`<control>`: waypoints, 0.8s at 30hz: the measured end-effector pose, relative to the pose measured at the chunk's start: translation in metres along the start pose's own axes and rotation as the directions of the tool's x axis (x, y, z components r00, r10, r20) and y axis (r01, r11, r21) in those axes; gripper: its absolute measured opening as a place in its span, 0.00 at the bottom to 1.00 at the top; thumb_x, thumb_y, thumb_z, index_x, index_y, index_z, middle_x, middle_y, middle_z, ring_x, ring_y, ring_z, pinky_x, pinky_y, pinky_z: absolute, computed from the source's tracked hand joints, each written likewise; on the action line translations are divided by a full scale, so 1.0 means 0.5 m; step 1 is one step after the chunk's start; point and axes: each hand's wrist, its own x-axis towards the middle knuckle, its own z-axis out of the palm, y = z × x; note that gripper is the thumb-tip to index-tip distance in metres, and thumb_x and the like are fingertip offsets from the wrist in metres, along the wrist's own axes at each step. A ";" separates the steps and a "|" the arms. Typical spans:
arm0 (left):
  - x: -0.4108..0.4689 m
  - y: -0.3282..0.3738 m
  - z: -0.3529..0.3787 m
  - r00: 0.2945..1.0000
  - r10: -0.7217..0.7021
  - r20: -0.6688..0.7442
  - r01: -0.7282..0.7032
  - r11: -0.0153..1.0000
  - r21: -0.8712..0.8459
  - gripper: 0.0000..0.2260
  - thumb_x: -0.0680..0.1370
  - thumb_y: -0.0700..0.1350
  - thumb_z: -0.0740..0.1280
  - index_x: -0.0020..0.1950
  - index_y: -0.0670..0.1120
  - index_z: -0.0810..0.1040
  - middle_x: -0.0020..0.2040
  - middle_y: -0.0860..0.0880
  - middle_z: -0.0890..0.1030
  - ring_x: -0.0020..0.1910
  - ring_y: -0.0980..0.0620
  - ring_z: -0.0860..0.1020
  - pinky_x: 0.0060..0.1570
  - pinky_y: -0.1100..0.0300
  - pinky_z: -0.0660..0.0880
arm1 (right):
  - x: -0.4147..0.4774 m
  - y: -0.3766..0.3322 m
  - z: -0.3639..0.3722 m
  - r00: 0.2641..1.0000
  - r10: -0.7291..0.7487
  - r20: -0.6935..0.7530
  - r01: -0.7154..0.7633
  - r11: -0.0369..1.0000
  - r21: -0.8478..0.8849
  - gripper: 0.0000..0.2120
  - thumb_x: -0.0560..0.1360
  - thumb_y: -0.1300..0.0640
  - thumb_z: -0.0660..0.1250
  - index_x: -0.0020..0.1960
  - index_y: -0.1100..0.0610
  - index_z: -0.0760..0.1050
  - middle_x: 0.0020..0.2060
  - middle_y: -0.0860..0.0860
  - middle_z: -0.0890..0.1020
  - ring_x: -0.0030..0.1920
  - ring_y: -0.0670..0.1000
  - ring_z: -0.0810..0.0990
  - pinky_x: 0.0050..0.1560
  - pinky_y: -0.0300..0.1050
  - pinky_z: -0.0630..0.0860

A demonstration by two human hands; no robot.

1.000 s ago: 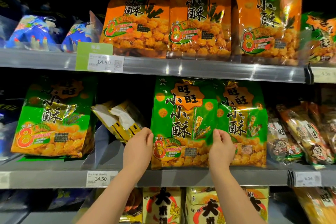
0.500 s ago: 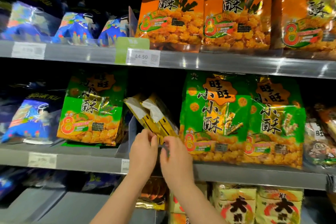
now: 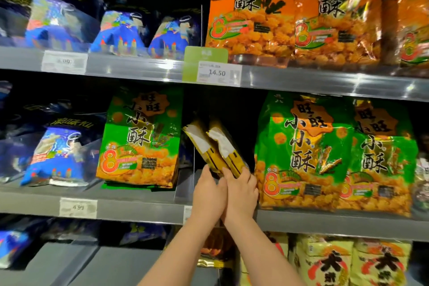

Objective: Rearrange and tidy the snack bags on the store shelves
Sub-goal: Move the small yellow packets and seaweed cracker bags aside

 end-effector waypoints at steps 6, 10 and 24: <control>0.056 0.014 0.009 0.973 -0.194 0.127 0.190 0.981 0.040 0.18 0.77 0.48 0.62 0.62 0.40 0.65 0.57 0.40 0.78 0.50 0.44 0.76 0.43 0.57 0.68 | -0.004 0.003 0.002 0.994 0.045 0.097 -0.044 0.999 -0.013 0.29 0.77 0.55 0.62 0.74 0.52 0.53 0.76 0.57 0.51 0.73 0.57 0.56 0.68 0.50 0.63; 0.096 0.011 0.030 0.928 -0.329 0.175 0.336 0.942 -0.013 0.17 0.78 0.45 0.61 0.62 0.37 0.67 0.59 0.38 0.76 0.57 0.40 0.75 0.48 0.55 0.71 | -0.002 0.003 0.000 0.996 0.050 0.068 -0.054 0.997 0.061 0.25 0.79 0.58 0.56 0.74 0.53 0.53 0.76 0.52 0.52 0.74 0.53 0.56 0.69 0.49 0.63; 0.127 -0.008 0.059 0.923 -0.383 0.036 0.380 0.922 0.070 0.10 0.77 0.42 0.61 0.52 0.39 0.77 0.52 0.40 0.80 0.53 0.41 0.77 0.48 0.54 0.73 | 0.000 0.015 -0.015 0.997 0.003 0.071 -0.015 0.984 0.177 0.22 0.81 0.50 0.50 0.74 0.51 0.56 0.75 0.47 0.58 0.69 0.51 0.67 0.64 0.46 0.68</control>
